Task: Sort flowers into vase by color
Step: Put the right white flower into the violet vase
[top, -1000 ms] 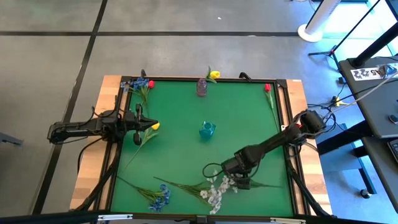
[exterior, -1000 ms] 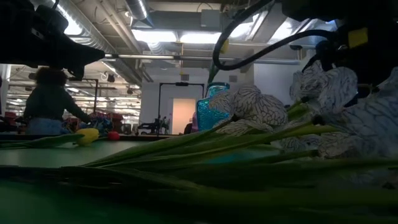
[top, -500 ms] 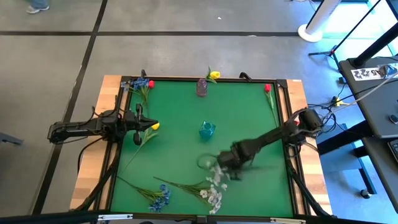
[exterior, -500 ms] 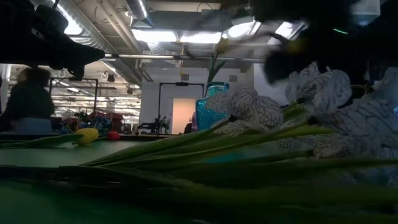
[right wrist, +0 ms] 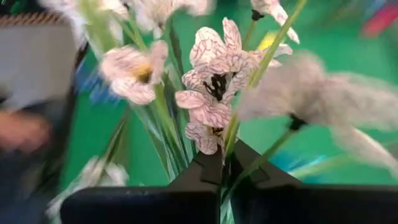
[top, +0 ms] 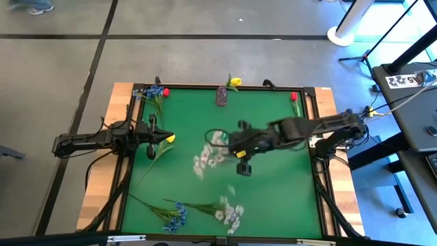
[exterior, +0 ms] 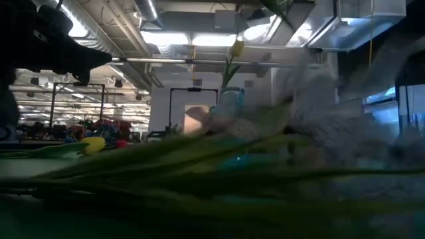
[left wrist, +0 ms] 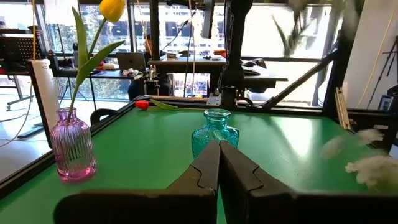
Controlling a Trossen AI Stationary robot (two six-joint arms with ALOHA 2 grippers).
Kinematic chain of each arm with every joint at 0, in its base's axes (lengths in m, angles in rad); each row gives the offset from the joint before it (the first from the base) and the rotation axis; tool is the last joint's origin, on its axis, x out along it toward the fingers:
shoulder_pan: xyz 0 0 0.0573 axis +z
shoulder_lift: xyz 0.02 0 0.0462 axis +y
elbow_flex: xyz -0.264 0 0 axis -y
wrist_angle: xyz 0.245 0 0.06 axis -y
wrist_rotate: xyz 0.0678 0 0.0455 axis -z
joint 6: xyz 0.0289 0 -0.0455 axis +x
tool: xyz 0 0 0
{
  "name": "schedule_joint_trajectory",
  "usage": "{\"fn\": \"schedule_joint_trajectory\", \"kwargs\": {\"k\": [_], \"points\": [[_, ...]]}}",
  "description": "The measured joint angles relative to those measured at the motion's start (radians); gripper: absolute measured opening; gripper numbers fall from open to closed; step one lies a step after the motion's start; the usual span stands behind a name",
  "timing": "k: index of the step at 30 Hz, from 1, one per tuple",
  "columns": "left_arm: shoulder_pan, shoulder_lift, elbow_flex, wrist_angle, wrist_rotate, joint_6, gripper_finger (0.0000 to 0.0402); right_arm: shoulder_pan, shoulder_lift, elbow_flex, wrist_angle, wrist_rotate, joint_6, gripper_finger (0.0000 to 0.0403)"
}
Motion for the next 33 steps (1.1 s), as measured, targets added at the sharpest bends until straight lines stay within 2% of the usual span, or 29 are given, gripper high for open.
{"fn": "schedule_joint_trajectory", "kwargs": {"k": [3,5,9,15,23,28,33], "points": [[0.000,0.000,0.000,0.000,0.000,0.000,0.0000,-0.013,-0.006,0.065,0.145,0.211,-0.143,0.0007],[0.000,0.000,0.000,0.000,0.000,0.000,0.0000,-0.040,-0.006,0.071,0.294,0.285,-0.240,0.0006],[0.000,0.000,0.000,0.000,0.000,0.000,0.0000,-0.146,0.012,0.071,0.570,0.239,-0.377,0.0004],[0.000,0.000,0.000,0.000,0.000,0.000,0.0000,-0.365,0.091,0.071,0.786,0.136,-0.370,0.0002],[0.000,0.000,0.000,0.000,0.000,0.000,0.0000,-0.565,0.268,0.067,0.829,0.124,-0.251,0.0002],[0.000,0.000,0.000,0.000,0.000,0.000,0.0000,-0.605,0.320,0.068,0.849,0.137,-0.188,0.0002],[0.000,0.000,0.000,0.000,0.000,0.000,0.0000,-0.600,0.318,0.054,0.865,0.238,-0.169,0.0001]]}}
